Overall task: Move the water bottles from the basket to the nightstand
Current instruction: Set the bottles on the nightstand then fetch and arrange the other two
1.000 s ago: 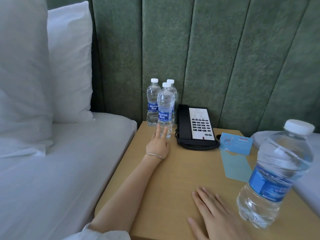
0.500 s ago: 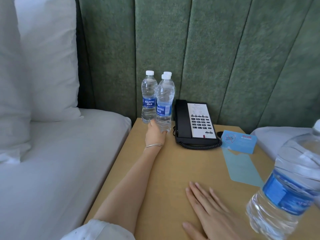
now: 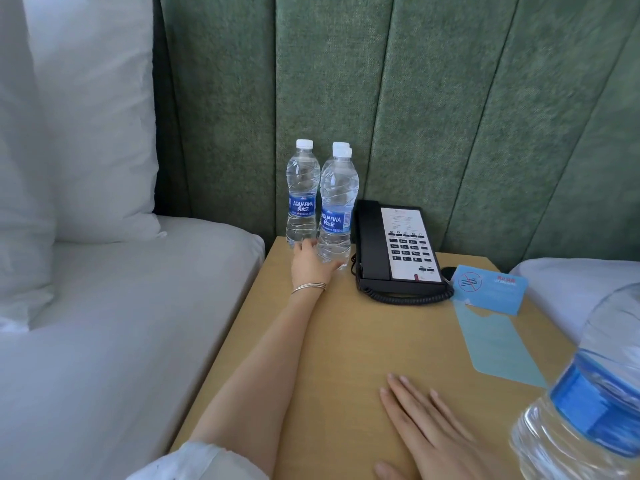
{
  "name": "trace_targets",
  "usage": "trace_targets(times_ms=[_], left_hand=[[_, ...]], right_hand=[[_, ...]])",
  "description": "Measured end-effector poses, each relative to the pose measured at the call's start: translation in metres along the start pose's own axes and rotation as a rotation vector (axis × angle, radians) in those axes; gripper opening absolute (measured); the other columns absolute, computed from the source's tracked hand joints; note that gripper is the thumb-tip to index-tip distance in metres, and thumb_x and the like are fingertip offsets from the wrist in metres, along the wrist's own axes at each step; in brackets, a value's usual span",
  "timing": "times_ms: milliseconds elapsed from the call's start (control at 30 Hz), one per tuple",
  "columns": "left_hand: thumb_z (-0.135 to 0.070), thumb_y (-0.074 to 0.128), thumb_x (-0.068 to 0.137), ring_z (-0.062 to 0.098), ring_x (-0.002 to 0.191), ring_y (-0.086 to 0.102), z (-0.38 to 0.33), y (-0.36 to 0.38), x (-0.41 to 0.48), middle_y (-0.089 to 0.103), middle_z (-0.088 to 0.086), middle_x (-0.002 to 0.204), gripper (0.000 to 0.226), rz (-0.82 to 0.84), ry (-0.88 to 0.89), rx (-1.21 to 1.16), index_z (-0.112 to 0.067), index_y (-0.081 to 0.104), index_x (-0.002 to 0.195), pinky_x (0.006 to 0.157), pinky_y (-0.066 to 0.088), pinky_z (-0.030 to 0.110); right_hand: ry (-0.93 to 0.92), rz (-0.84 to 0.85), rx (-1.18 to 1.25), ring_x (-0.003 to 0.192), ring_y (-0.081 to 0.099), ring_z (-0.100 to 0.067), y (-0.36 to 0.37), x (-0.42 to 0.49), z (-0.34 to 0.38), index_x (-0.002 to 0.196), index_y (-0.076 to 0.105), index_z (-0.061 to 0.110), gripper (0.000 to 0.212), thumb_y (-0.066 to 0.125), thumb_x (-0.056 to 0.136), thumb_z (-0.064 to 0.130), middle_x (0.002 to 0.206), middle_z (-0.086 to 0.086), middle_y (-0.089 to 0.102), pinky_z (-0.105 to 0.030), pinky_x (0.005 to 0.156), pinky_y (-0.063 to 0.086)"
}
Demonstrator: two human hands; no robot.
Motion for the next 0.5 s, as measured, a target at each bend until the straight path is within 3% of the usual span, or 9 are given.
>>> trace_targets(times_ms=[100, 233, 500], left_hand=[[-0.026, 0.078, 0.075, 0.023, 0.111, 0.055, 0.0057, -0.0025, 0.0013, 0.056, 0.007, 0.126, 0.06, 0.016, -0.04, -0.07, -0.01, 0.048, 0.124, 0.091, 0.043, 0.031], [-0.028, 0.079, 0.074, 0.021, 0.109, 0.057, 0.0051, -0.0018, 0.001, 0.058, 0.005, 0.123, 0.062, -0.002, -0.048, -0.073, -0.01, 0.047, 0.124, 0.089, 0.043, 0.03], [-0.035, 0.081, 0.07, 0.02, 0.106, 0.056, 0.0007, -0.0052, 0.0016, 0.056, 0.005, 0.121, 0.065, -0.026, -0.04, -0.014, -0.013, 0.051, 0.123, 0.087, 0.042, 0.029]], right_hand=[[-0.006, -0.014, 0.005, 0.142, 0.005, -0.001, -0.0035, 0.001, 0.0011, 0.125, 0.047, 0.017, 0.065, 0.013, 0.092, 0.063, 0.155, 0.011, 0.009, -0.024, 0.106, 0.016], [-0.001, -0.003, -0.019, 0.142, 0.004, -0.001, -0.0054, 0.0018, 0.001, 0.124, 0.047, 0.017, 0.065, 0.012, 0.092, 0.063, 0.137, 0.007, 0.042, -0.023, 0.105, 0.016], [0.014, 0.001, -0.015, 0.141, 0.004, -0.001, -0.0086, 0.0017, 0.0021, 0.124, 0.046, 0.017, 0.066, 0.009, 0.092, 0.06, 0.133, 0.004, 0.047, -0.023, 0.105, 0.018]])
Point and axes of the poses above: each hand's wrist, its own x-axis towards the middle knuckle, its own y-axis out of the palm, z = x × y, the point moved 9 cm from there along x, towards the middle knuckle
